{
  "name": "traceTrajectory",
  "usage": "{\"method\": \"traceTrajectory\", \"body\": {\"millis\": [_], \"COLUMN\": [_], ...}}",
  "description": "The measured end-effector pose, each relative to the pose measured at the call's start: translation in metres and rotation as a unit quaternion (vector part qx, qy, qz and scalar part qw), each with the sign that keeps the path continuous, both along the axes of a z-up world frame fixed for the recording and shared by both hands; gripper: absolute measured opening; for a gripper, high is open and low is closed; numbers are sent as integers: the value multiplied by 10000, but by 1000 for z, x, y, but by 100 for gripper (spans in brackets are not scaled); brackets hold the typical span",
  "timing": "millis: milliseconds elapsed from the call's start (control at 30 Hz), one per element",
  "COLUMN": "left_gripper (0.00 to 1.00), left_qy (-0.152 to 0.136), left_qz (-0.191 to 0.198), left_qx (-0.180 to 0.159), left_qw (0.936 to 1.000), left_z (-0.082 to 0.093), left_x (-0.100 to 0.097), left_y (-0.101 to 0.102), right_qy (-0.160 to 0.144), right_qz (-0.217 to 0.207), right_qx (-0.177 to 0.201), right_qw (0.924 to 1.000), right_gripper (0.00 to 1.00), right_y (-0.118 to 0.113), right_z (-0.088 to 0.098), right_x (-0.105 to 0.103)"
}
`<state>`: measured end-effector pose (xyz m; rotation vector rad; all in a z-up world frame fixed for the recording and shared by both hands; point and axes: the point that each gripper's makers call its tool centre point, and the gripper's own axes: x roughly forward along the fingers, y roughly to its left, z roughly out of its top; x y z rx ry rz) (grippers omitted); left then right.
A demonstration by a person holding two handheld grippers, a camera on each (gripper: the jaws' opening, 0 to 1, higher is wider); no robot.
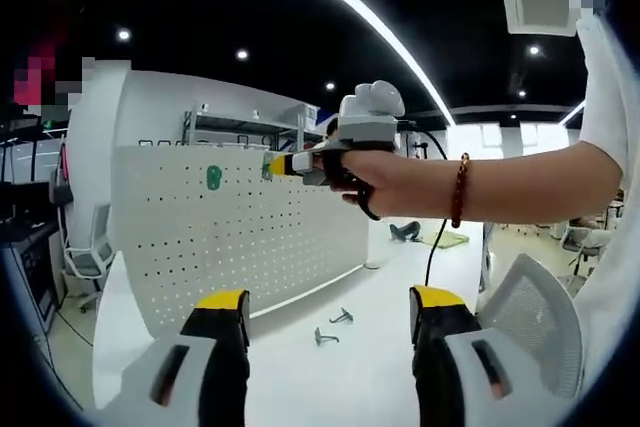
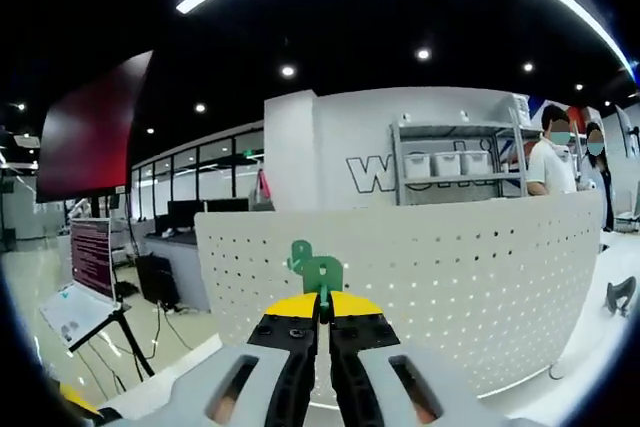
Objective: Insert the hook assembly into the mounting plate slot until the hook locks in place.
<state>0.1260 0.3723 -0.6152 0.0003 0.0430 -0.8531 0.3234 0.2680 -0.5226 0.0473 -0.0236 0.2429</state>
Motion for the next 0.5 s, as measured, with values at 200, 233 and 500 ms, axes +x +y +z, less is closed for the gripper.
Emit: {"method": "traceTrajectory", "body": {"millis": [200,233,500], "left_gripper": [66,67,69], "left_qy": [5,24,-17], "left_qz": [11,8,112], "left_qx": [23,-18,-15], "left_qw": [10000,10000,9999], "left_z": [-5,-5,-6], "left_x": [4,5,9], "left_y": [2,3,10], "right_qy": [49,57,72], "right_qz": [-89,-116,-202], "right_qx": [74,65,49], "right_qw": [9999,9999,9998], "right_gripper": [2,2,2], "right_y": [3,3,4], "right_z": [-1,-1,1], "right_x": [12,14,28]}}
